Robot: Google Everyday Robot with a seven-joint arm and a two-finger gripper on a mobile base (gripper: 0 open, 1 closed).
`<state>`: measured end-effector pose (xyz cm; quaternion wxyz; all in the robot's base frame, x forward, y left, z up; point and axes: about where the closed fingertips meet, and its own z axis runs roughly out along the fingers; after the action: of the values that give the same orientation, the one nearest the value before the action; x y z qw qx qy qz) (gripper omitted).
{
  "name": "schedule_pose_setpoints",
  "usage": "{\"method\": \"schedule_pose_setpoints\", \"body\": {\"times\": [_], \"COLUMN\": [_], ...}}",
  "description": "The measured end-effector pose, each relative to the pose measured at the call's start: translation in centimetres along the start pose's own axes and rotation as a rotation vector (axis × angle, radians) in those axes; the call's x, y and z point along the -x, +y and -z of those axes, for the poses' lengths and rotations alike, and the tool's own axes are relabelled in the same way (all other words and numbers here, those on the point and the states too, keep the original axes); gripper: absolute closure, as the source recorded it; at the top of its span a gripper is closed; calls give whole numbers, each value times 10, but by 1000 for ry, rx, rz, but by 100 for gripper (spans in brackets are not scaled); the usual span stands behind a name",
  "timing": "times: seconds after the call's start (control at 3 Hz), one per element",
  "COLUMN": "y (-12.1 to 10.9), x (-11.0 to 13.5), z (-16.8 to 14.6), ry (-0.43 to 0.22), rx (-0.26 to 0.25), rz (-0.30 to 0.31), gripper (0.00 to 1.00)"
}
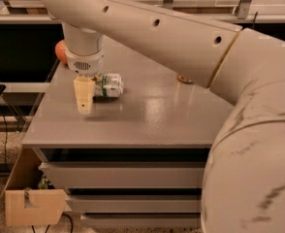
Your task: Place 7up can upright
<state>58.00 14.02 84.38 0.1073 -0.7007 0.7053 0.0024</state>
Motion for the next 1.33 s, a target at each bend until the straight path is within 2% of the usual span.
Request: {"method": "schedule_pose_setpoints", "body": {"times": [0.33, 0.67, 1.0, 1.33], "y": [2, -2, -8, -11], "x": [2, 2, 4, 10], "z": [-6, 1, 29, 66], "ry": [28, 4, -81, -231], "rx": [8, 16, -14, -50], "rz": [16, 16, 14, -4], "gripper": [41, 65, 88, 100]}}
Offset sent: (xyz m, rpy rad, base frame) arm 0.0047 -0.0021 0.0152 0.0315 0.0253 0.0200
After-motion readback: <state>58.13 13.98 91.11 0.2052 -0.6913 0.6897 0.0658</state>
